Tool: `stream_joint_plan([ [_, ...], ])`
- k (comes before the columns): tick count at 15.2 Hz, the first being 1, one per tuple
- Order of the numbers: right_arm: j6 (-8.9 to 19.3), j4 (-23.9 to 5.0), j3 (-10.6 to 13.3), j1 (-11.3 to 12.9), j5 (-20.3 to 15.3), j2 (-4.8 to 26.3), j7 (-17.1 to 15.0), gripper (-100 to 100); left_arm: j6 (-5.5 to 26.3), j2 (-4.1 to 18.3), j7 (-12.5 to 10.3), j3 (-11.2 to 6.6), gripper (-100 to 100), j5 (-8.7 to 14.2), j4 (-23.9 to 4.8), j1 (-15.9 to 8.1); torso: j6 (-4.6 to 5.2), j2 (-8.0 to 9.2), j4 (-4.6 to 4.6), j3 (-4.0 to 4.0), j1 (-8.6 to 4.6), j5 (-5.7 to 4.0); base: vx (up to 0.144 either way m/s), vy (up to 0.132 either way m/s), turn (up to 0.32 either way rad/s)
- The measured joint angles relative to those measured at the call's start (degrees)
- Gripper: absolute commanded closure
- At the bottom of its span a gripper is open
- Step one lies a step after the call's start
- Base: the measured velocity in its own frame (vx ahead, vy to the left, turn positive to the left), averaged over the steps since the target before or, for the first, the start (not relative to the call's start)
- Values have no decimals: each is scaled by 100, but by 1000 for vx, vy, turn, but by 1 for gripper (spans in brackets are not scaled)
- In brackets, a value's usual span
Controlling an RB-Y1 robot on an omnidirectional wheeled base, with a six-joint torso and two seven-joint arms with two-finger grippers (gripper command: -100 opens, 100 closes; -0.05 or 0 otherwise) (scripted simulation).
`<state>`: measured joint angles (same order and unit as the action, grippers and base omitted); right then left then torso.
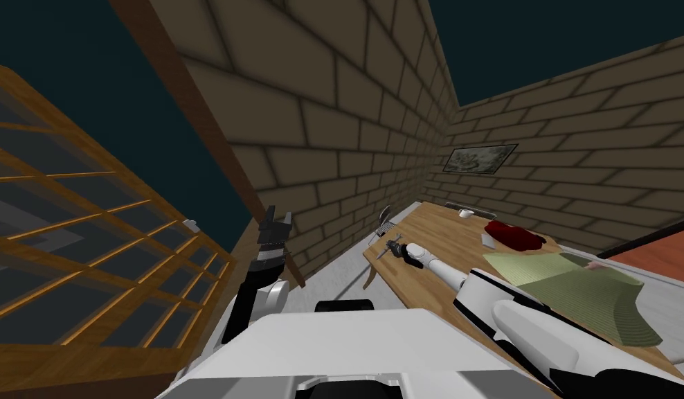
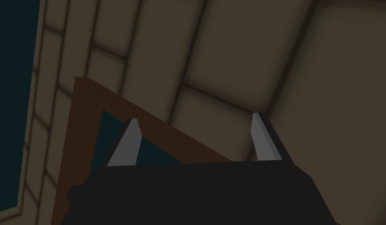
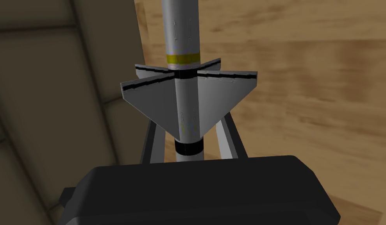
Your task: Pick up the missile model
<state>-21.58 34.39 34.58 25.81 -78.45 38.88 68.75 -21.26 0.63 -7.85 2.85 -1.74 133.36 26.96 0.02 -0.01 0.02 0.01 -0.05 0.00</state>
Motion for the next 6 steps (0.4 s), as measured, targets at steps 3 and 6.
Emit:
stream_joint_plan([
  [3, -30, -6, -4, 30, 4, -2, 28, 100, 0, 0, 0, 0, 0, 0, 0, 1, 9, -2, 0, -1, 9, 3, 12, 29, -167],
  [6, -142, 232, 107, 44, -85, 128, -63, 100, 0, -1, 0, 0, 0, 0, 0, 2, 11, -4, -1, -2, 31, 9, 26, 67, -232],
])
